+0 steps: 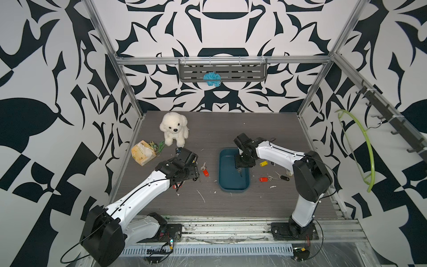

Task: Take the keys out of the storage box
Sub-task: Pick up the key from the storage box.

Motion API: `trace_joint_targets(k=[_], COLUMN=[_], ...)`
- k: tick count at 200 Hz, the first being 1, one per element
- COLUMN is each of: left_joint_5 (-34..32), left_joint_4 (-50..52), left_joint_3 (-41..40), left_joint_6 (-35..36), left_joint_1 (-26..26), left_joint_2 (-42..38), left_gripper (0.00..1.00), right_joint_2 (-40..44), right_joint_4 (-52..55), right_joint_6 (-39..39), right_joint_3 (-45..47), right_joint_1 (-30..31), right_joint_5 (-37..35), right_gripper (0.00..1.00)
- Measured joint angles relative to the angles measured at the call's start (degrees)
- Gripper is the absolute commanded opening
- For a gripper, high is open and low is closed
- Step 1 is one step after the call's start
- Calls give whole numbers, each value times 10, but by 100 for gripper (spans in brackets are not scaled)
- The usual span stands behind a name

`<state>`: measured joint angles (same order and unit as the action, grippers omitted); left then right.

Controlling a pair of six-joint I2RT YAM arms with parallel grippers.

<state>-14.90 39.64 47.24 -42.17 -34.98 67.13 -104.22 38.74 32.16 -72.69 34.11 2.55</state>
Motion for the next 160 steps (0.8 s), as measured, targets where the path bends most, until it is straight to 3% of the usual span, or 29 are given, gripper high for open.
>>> trace_joint_targets(k=[93,132,160], left_joint_5=[25,29,32], left_joint_4=[3,3,3], left_joint_3=[20,20,20], left_joint_6=[2,2,3], left_joint_1=[0,0,0], left_joint_2=[80,83,84], left_gripper=[82,82,81], right_joint_2=[-28,-30,-40], right_joint_4=[11,14,15], right_joint_6=[-14,-18,-21], right_joint_3=[-1,-2,-7], right_joint_1=[1,1,1], right_joint_5=[12,10,8], right_gripper=[38,23,6])
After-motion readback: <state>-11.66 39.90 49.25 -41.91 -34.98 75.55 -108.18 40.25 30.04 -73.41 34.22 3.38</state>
